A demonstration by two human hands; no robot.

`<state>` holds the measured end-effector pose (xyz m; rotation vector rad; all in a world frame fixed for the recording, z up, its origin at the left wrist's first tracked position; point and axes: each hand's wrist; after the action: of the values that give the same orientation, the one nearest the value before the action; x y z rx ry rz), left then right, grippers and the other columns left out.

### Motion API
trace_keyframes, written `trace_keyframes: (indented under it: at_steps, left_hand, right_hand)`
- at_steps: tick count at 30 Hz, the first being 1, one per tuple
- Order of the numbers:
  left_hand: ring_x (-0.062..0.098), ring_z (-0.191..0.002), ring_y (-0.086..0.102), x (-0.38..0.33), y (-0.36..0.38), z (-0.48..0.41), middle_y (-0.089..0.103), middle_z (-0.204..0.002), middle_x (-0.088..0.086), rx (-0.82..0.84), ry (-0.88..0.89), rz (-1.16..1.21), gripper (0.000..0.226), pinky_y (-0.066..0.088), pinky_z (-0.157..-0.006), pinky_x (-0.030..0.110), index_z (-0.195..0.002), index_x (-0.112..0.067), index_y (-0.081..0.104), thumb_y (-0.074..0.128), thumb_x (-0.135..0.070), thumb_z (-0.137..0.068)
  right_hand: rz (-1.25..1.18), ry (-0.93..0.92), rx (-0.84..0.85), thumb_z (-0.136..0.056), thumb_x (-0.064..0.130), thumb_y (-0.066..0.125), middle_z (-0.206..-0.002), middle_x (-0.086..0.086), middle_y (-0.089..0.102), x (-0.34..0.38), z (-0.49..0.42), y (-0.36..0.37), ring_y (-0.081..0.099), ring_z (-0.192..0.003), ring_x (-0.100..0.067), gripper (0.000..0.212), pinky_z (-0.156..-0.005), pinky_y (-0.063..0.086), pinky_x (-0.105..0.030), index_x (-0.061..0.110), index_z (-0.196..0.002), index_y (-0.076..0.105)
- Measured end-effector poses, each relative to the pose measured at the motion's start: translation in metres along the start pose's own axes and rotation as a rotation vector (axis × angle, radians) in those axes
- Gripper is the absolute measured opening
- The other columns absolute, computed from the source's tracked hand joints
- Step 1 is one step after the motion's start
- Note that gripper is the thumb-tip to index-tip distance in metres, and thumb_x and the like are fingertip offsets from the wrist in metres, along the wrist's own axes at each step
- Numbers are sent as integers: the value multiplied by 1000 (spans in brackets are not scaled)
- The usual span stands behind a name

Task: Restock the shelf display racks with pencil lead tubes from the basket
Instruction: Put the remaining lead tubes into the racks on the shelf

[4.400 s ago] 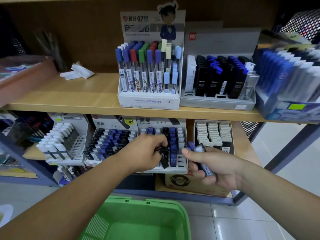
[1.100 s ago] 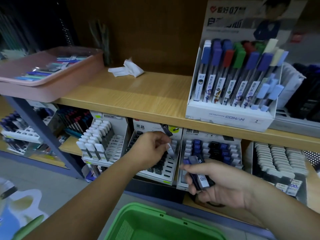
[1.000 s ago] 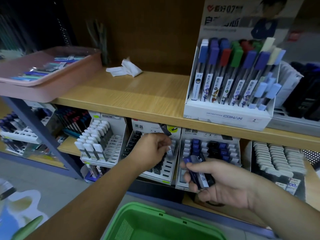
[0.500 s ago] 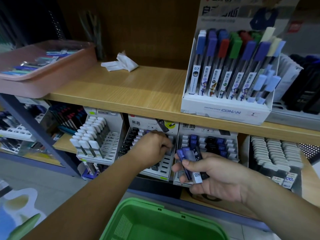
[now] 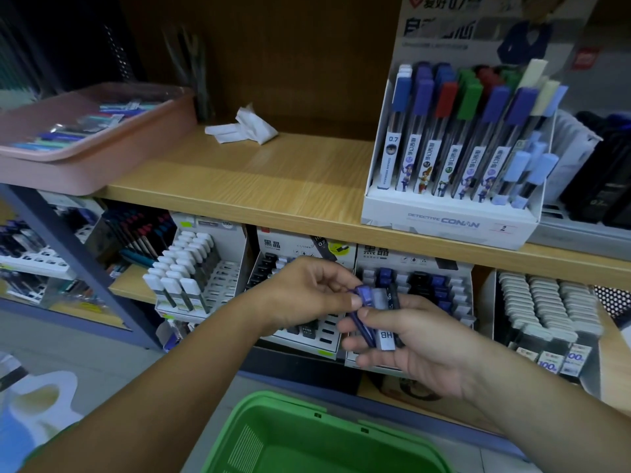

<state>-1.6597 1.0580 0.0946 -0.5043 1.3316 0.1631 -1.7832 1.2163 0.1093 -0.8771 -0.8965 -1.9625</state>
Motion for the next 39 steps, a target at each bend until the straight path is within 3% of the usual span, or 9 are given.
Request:
trace_keyframes:
  at_steps: [5, 12, 18, 23, 25, 28, 31, 37, 39]
  left_hand:
    - [12, -79, 68, 1, -10, 7, 76, -94, 9, 17, -34, 120, 23, 55, -67, 25, -114, -4, 73, 75, -6, -91]
    - [2, -80, 66, -8, 3, 9, 75, -93, -1, 2, -5, 65, 29, 51, -69, 16, -110, -13, 78, 79, -29, -87]
    - [13, -76, 64, -5, 5, 7, 74, -90, 14, 37, -78, -45, 24, 54, -77, 36, -98, -10, 75, 87, -24, -83]
    - [36, -105, 73, -12, -10, 8, 73, -109, 24, -116, -52, 367, 12, 61, -88, 35, -102, -5, 60, 70, -9, -96]
    - [38, -101, 74, -14, -13, 7, 70, -104, 23, -244, -55, 543, 10, 63, -85, 39, -109, -4, 57, 61, -9, -102]
    - [27, -69, 72, -7, -8, 5, 60, -95, 13, -311, -94, 337, 19, 63, -61, 37, -124, -15, 60, 52, -22, -108]
    - [15, -51, 58, 3, -1, 4, 63, -90, 15, -275, -84, 7, 28, 42, -41, 23, -130, -25, 61, 65, -24, -102]
    - [-5, -72, 67, 13, -5, 6, 75, -106, -9, -284, -60, -181, 15, 51, -71, 14, -103, -22, 77, 78, -13, -91]
    - [4, -69, 69, 12, -5, 8, 75, -101, -4, -280, -57, -134, 18, 53, -65, 18, -104, -18, 74, 80, -11, -89]
  right_hand:
    - [-2, -2, 28, -100, 5, 61, -108, -27, 74, 3, 0, 1, 70, -80, -30, 19, -58, 60, -34, -3, -115, 69]
    - [137, -15, 81, -97, 2, 63, -101, -25, 74, -3, 0, 4, 65, -75, -27, 19, -50, 49, -31, -4, -116, 64]
    - [205, 36, 155, -95, 4, 68, -93, -17, 72, -10, 0, 6, 61, -68, -21, 8, -47, 42, -28, 3, -103, 65]
    - [170, 95, 92, -95, 6, 69, -79, -10, 63, -5, 0, -2, 50, -58, -18, 10, -45, 37, -25, 7, -98, 60]
    - [140, 109, 98, -94, 9, 71, -77, -9, 60, -3, 1, -5, 46, -57, -17, 10, -44, 32, -25, 9, -95, 61]
    - [134, 117, 106, -90, 18, 76, -77, -7, 58, -4, 2, -7, 42, -55, -15, 19, -42, 27, -22, 10, -101, 61]
    - [204, 107, 91, -85, 27, 82, -72, -3, 53, -3, 2, -6, 37, -52, -12, 25, -41, 22, -21, 15, -92, 61]
    - [280, 75, 5, -85, 23, 83, -63, -2, 48, -8, 2, -8, 39, -50, -14, 25, -46, 25, -23, 16, -92, 60]
    - [285, 54, -2, -95, 29, 74, -63, -5, 53, -8, 3, -8, 44, -49, -17, 23, -44, 29, -24, 14, -101, 57]
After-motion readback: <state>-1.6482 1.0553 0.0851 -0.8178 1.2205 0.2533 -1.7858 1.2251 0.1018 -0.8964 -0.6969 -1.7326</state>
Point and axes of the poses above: each hand's wrist, its own z-axis away from the middle knuckle, its own y-axis out of the palm, x = y × z
